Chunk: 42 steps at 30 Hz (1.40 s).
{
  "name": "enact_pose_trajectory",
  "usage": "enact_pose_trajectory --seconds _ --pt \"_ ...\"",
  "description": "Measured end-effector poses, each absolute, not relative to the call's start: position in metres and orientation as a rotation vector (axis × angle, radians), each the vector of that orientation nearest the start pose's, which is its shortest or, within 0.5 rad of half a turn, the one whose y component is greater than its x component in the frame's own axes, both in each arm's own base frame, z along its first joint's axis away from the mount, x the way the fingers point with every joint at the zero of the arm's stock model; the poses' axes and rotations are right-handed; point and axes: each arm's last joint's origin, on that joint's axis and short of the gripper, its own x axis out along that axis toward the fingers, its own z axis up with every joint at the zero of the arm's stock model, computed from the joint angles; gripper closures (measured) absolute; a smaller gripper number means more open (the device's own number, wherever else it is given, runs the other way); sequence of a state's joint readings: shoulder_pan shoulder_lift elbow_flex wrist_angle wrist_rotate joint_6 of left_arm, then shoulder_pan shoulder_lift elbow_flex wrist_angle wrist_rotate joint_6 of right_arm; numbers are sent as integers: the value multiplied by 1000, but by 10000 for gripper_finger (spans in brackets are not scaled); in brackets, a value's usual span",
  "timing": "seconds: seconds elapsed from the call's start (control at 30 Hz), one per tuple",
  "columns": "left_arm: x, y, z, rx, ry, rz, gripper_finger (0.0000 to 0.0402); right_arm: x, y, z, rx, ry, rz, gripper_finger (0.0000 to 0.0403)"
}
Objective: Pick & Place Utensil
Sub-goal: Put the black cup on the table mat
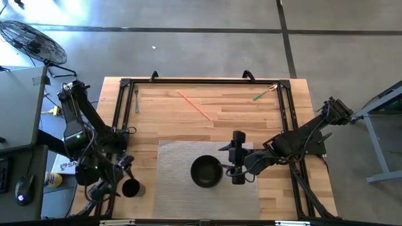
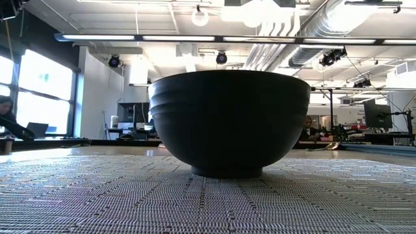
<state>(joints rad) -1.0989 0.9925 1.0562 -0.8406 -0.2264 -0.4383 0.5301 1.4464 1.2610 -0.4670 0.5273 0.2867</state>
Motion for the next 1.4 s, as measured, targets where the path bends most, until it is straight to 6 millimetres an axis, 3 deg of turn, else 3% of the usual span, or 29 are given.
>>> enact_pose_trajectory --seconds 0.1,0.17,0.43,0.77,1.4 --pt "93 -160 324 90 786 -658 17 278 146 324 -46 545 -75 148" --pt "94 -156 318 83 807 -655 8 278 146 324 -49 539 -73 148" --pt "81 -131 300 44 765 -766 4 279 146 325 -51 532 -69 148" --pt "68 -107 255 85 663 -779 2 279 146 325 -53 532 -69 148" --pt "59 -97 205 102 599 -912 2 279 146 325 -80 528 -80 148"
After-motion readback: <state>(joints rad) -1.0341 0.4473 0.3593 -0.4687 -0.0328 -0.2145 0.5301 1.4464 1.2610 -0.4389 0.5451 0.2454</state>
